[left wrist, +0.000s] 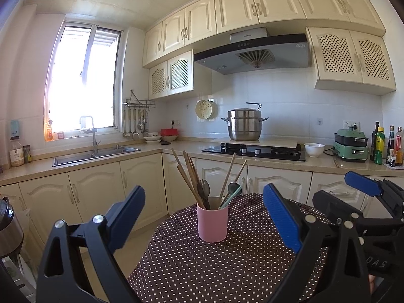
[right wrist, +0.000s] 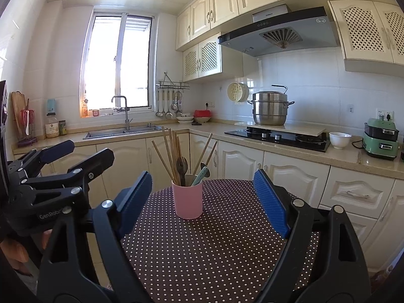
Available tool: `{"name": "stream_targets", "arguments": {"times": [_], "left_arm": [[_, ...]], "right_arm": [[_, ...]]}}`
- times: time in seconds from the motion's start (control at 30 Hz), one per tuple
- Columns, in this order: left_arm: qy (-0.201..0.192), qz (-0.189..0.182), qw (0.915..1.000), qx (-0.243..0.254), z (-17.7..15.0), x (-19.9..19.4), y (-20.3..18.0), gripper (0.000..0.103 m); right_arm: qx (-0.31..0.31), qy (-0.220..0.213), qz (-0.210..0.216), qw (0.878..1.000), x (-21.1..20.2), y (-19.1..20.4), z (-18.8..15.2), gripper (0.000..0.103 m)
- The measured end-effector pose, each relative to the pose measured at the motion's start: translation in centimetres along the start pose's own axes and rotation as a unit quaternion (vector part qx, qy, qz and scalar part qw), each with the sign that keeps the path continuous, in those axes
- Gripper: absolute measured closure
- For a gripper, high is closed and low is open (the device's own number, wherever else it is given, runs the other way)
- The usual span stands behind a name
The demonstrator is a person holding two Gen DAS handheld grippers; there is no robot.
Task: Organize utensils
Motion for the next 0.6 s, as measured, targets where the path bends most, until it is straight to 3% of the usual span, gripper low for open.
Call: {"name": "stream_targets", "arguments": {"times": [0.6], "left_arm": [[0.059, 0.008, 0.9981, -0.014, -2.5, 6.2, 1.1, 0.010]], "right_arm": [[0.009, 0.054, 0.007, 0.998, 6.1, -0.9, -1.8, 0.021]]}}
Point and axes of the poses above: each gripper's, at about its wrist camera, not at the fingertips, and x roughly the way its jaws point, y to its left, z to its top, the point moved 2 cm from there along x, roughly the way its jaws point, and after that the axes turned 1 degree about -z, right-handed, at the moved point
